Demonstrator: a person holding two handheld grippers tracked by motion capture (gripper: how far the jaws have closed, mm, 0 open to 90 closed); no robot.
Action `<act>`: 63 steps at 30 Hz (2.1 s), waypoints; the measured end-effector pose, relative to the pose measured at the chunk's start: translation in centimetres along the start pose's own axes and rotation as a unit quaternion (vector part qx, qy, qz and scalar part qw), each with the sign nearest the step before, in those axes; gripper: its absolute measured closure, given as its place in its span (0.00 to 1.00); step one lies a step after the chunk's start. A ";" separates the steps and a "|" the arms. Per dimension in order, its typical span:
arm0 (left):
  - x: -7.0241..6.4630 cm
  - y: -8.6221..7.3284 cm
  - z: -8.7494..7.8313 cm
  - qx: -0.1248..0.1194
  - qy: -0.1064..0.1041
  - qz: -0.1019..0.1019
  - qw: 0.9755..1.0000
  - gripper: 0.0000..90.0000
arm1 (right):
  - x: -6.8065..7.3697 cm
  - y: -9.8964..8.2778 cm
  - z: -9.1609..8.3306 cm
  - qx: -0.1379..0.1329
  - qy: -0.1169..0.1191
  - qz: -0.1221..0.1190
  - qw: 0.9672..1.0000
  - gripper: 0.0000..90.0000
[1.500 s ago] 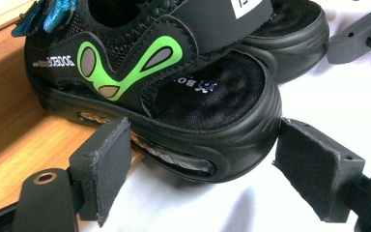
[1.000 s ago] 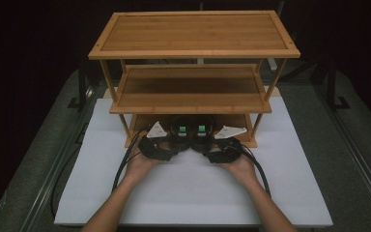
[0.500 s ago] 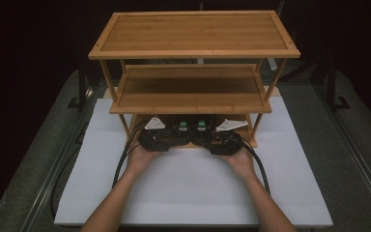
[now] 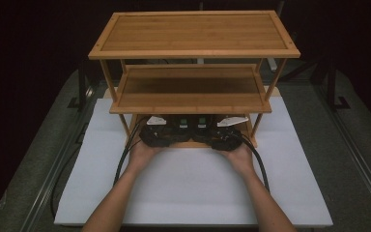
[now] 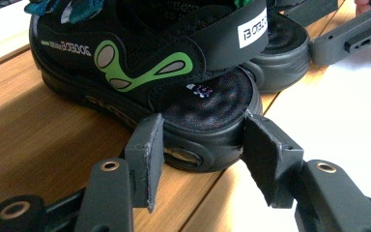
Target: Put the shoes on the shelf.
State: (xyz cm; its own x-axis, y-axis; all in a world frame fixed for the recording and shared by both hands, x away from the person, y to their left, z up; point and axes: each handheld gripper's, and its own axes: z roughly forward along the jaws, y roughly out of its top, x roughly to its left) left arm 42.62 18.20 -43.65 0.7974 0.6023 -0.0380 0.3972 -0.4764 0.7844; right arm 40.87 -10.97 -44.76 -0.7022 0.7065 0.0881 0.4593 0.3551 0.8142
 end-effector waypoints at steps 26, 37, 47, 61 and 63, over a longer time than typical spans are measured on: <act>-0.3 0.1 -0.5 0.014 -0.005 -0.019 1.000 0.39 | -0.3 0.5 -1.1 -0.006 0.001 0.006 1.000 0.43; -1.0 -2.3 -4.9 0.030 0.007 -0.011 0.999 0.16 | 0.2 -1.8 -5.2 0.014 -0.003 0.027 1.000 0.21; -2.2 -5.9 -9.7 0.031 0.025 -0.011 0.999 0.15 | 0.7 -5.1 -9.8 0.025 -0.024 0.028 0.999 0.17; -4.2 -11.8 -14.7 0.057 0.062 -0.007 0.996 0.15 | 1.3 -11.3 -15.6 0.051 -0.071 0.043 0.995 0.15; -4.5 -12.5 -15.0 0.060 0.060 -0.010 0.996 0.15 | 1.3 -11.9 -16.1 0.053 -0.075 0.046 0.995 0.15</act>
State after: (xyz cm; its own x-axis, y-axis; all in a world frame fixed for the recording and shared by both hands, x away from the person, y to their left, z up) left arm 27.24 31.07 -43.96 0.7315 0.6813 0.0262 0.4700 -0.5317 0.7045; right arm 25.73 -24.12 -45.08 -0.5687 0.8199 0.0655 0.5784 0.3420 0.7406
